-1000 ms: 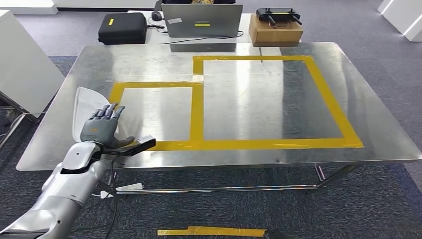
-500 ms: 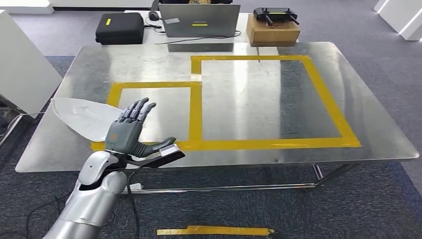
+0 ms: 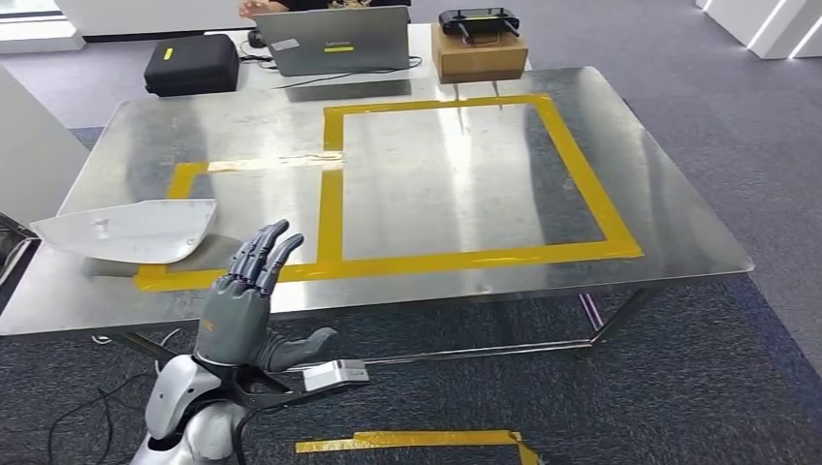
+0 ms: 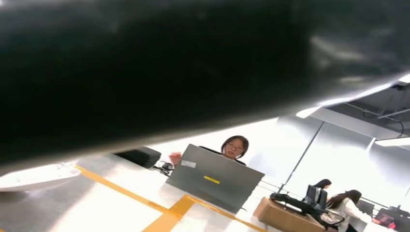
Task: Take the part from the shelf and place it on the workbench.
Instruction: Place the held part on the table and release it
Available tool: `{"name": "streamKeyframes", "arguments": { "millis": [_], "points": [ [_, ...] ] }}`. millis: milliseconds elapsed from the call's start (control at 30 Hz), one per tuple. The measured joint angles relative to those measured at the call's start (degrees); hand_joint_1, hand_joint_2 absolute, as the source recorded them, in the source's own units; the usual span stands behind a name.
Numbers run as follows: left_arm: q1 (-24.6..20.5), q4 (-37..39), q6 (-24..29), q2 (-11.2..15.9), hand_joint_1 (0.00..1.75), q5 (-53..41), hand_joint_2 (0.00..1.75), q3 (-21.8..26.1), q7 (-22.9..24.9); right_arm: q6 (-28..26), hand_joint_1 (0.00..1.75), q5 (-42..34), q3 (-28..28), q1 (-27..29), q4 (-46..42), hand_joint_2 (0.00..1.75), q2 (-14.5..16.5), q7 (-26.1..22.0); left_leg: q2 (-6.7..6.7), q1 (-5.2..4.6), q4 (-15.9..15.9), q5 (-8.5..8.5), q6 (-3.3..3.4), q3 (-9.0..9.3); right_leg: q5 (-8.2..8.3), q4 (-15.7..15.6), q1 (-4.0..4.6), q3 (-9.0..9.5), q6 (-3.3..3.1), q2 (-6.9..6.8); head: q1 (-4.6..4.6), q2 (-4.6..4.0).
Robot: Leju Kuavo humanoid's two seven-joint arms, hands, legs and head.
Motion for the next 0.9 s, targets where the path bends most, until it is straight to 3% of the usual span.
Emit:
{"name": "streamKeyframes", "arguments": {
  "millis": [67, 100, 133, 233, 267, 300, 367, 400, 433, 467, 533, 567, 600, 633, 667, 700, 733, 800, 833, 900],
  "points": [
    [0.31, -0.25, 0.13, -0.05, 0.00, 0.00, 0.00, -0.24, -0.03, 0.02, 0.00, -0.08, -0.39, -0.03, 0.00, 0.00, 0.20, 0.08, -0.12, -0.07, 6.88, -3.97, 0.14, -1.52, 0.99, 0.07, 0.38, -1.32, -0.34, -0.04, -0.09, 0.00],
    [0.48, -0.28, 0.15, -0.07, 0.00, 0.00, 0.00, -0.35, -0.03, 0.02, 0.00, -0.08, -0.56, -0.04, 0.00, 0.00, 0.25, 0.09, -0.13, -0.11, 7.91, -4.48, 0.32, -1.05, 1.47, 0.11, 0.54, -1.98, -0.35, -0.04, -0.08, 0.00],
    [0.61, -0.32, 0.19, -0.08, 0.00, 0.00, 0.00, -0.46, -0.03, 0.02, 0.00, -0.08, -0.72, -0.06, 0.00, 0.00, 0.29, 0.10, -0.15, -0.17, 6.63, -3.97, 0.58, 0.56, 1.94, 0.14, 0.65, -2.60, -0.30, -0.01, -0.08, 0.00],
    [0.60, -0.90, 0.28, -0.27, 0.00, -0.01, 0.00, -0.81, -0.05, 0.01, 0.00, -0.11, -1.05, -0.27, 0.00, 0.00, 0.53, 0.13, -0.42, -0.63, -5.08, -0.84, 1.79, 9.16, 3.35, 0.27, 0.82, -3.90, 0.28, 0.21, -0.09, 0.00],
    [0.54, -1.14, 0.34, -0.38, 0.00, 0.05, 0.00, -0.90, -0.14, -0.01, 0.00, -0.14, -1.13, -0.36, 0.00, 0.00, 0.62, 0.14, -0.52, -0.88, -7.90, -0.35, 2.09, 10.97, 3.83, 0.27, 0.82, -4.14, 0.62, 0.22, -0.10, 0.00],
    [0.56, -1.32, 0.44, -0.47, 0.00, 0.11, 0.00, -0.94, -0.26, -0.07, 0.00, -0.18, -1.19, -0.44, 0.00, 0.00, 0.70, 0.20, -0.61, -1.15, -9.31, -0.16, 2.34, 11.78, 4.32, 0.19, 0.74, -4.26, 1.00, 0.18, -0.13, 0.00],
    [0.80, -1.38, 0.80, -0.64, 0.00, 0.31, 0.00, -0.99, -0.63, -0.22, 0.00, -0.41, -1.38, -0.48, 0.00, 0.00, 0.71, 0.33, -0.54, -1.45, -9.71, 0.79, 2.81, 11.29, 5.32, -0.25, 0.46, -4.38, 1.87, 0.09, -0.16, 0.00],
    [0.88, -1.34, 1.06, -0.80, 0.00, 0.40, 0.00, -1.07, -0.78, -0.28, 0.00, -0.60, -1.53, -0.47, 0.00, 0.00, 0.69, 0.38, -0.40, -1.45, -9.89, 1.50, 3.20, 10.85, 4.98, -0.13, 0.33, -4.61, 2.17, 0.06, -0.14, 0.00],
    [0.88, -1.27, 1.41, -1.08, 0.00, 0.53, 0.00, -1.19, -0.89, -0.26, 0.00, -0.83, -1.75, -0.48, 0.00, 0.00, 0.67, 0.38, -0.24, -1.39, -10.12, 2.32, 3.62, 10.18, 3.41, 0.94, 0.29, -5.23, 2.38, 0.04, -0.02, -0.01],
    [0.82, -1.17, 1.80, -1.37, 0.00, 0.67, 0.00, -1.31, -0.95, -0.20, 0.00, -1.04, -1.98, -0.49, 0.00, 0.00, 0.62, 0.38, -0.09, -1.30, -10.31, 3.19, 3.94, 9.34, 0.75, 3.19, 0.28, -6.09, 2.50, 0.02, 0.14, -0.01],
    [0.76, -0.90, 2.52, -1.78, 0.00, 0.91, 0.00, -1.43, -0.98, 0.08, 0.00, -1.27, -2.34, -0.54, 0.00, 0.00, 0.44, 0.40, 0.12, -1.47, -10.23, 4.69, 4.33, 7.38, -5.54, 10.30, 0.36, -7.93, 2.66, -0.01, 0.44, -0.01],
    [0.81, -0.74, 2.81, -1.86, 0.00, 1.06, 0.00, -1.43, -0.98, 0.26, 0.00, -1.32, -2.45, -0.55, 0.00, 0.00, 0.32, 0.46, 0.21, -1.60, -10.17, 5.47, 4.34, 6.35, -7.11, 13.61, 0.37, -8.24, 2.74, -0.03, 0.49, 0.00],
    [0.89, -0.59, 3.14, -1.93, 0.00, 1.28, 0.00, -1.43, -1.01, 0.46, 0.00, -1.34, -2.54, -0.57, 0.00, 0.00, 0.21, 0.58, 0.31, -1.72, -10.10, 6.25, 4.34, 5.27, -7.19, 15.62, 0.38, -7.88, 2.78, -0.04, 0.50, -0.01],
    [1.01, -0.46, 3.55, -2.02, 0.00, 1.65, 0.00, -1.42, -1.08, 0.62, 0.00, -1.36, -2.59, -0.57, -0.01, 0.00, 0.11, 0.77, 0.37, -1.83, -10.02, 7.01, 4.28, 4.23, -6.12, 15.91, 0.38, -6.62, 2.75, -0.05, 0.52, -0.01],
    [1.18, -0.38, 4.04, -2.08, 0.00, 2.11, 0.00, -1.38, -1.22, 0.75, 0.00, -1.28, -2.62, -0.57, -0.01, 0.00, -0.01, 0.96, 0.41, -1.91, -9.95, 7.75, 4.17, 3.23, -4.55, 14.22, 0.39, -4.32, 2.63, -0.07, 0.51, -0.01],
    [1.40, -0.34, 4.61, -2.15, 0.00, 2.65, 0.00, -1.32, -1.46, 0.82, 0.00, -1.07, -2.63, -0.58, -0.02, 0.00, -0.16, 1.08, 0.43, -1.97, -9.80, 8.42, 4.01, 2.46, -3.55, 10.72, 0.41, -1.01, 2.44, -0.12, 0.51, -0.01],
    [1.69, -0.34, 5.20, -2.19, 0.00, 3.24, 0.00, -1.20, -1.75, 0.84, 0.00, -0.73, -2.62, -0.58, -0.03, 0.00, -0.38, 1.09, 0.42, -2.10, -9.59, 8.99, 3.79, 1.83, -3.61, 5.95, 0.50, 2.93, 2.25, -0.22, 0.57, 0.00],
    [2.59, -0.39, 6.18, -2.24, 0.00, 4.47, 0.00, -0.72, -2.29, 0.95, 0.00, 0.09, -2.61, -0.42, -0.07, 0.00, -0.85, 0.74, 0.49, -2.28, -9.29, 10.14, 3.25, 1.27, -5.16, -1.25, 0.75, 7.98, 1.76, -0.39, 0.59, -0.01],
    [3.16, -0.41, 6.51, -2.25, 0.00, 5.18, 0.00, -0.26, -2.53, 1.02, 0.00, 0.42, -2.59, -0.20, -0.08, 0.00, -1.03, 0.54, 0.54, -2.28, -9.32, 10.69, 2.94, 1.15, -5.63, -2.77, 0.94, 8.73, 1.45, -0.41, 0.64, -0.01],
    [4.47, -0.39, 6.97, -2.33, 0.00, 6.89, 0.00, 1.09, -3.19, 1.10, 0.00, 0.86, -2.59, 0.55, -0.09, 0.00, -1.28, 0.30, 0.47, -1.98, -9.36, 11.06, 2.26, 0.88, -4.83, -2.85, 1.02, 7.85, 0.57, -0.52, 0.72, -0.01]
  ]
}}
